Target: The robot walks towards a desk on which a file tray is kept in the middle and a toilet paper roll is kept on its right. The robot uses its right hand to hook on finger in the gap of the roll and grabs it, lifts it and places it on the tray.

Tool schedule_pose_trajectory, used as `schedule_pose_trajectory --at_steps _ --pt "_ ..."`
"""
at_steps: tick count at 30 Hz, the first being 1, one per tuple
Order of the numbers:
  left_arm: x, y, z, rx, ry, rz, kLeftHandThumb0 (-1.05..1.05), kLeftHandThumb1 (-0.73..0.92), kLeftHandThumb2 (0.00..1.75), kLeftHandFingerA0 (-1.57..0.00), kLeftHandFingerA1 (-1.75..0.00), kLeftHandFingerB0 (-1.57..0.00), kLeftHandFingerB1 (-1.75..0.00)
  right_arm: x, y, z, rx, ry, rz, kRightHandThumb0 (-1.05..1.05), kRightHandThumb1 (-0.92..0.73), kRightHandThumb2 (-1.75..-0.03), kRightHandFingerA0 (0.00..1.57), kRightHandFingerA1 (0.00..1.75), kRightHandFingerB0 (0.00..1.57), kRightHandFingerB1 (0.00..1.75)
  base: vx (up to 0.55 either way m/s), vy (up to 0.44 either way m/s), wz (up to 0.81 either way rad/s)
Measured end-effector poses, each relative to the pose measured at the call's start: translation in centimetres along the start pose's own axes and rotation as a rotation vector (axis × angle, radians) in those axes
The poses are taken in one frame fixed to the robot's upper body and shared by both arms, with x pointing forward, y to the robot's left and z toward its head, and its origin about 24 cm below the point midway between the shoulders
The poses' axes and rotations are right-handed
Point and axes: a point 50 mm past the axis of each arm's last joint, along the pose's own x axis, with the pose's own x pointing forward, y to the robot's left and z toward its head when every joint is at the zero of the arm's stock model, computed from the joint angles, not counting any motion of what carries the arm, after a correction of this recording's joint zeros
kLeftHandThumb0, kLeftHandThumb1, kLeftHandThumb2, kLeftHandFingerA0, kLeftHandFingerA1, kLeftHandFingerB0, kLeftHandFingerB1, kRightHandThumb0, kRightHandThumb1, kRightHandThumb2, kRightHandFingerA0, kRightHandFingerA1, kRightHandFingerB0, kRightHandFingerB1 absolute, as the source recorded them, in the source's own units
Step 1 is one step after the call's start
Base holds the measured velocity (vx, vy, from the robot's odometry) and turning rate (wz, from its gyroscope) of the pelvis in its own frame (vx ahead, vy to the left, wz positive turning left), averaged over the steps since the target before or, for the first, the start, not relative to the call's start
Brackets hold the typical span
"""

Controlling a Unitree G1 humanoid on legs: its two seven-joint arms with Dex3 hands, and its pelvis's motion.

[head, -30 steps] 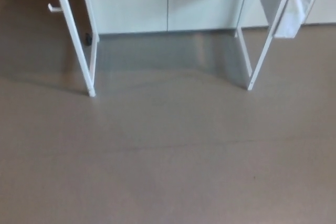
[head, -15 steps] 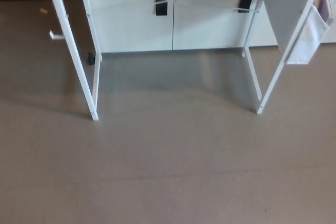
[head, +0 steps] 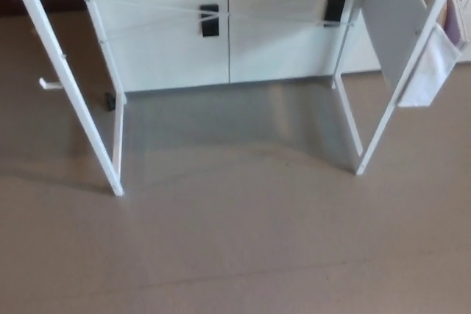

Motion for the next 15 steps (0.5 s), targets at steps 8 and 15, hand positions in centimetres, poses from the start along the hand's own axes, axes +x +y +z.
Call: schedule_pose_trajectory --at_steps 8,15 --pt "-0.10 0.39 0.19 0.002 -0.004 0.010 -0.99 0.69 1.75 -0.47 -1.32 -0.30 -1.22 0.04 -0.01 0.32 0.003 -0.010 -0.001 -0.81 -0.92 -0.85 0.34 0.50 0.21 0.39 0.12 0.080 0.03" --pt "-0.11 0.45 0.16 0.004 -0.001 0.011 -0.99 0.69 1.75 -0.47 -1.32 -0.30 -1.22 0.03 0.30 0.15 0.004 -0.004 0.007 -0.81 -0.92 -0.85 0.34 0.50 0.21 0.39 0.11 -0.108 0.06"
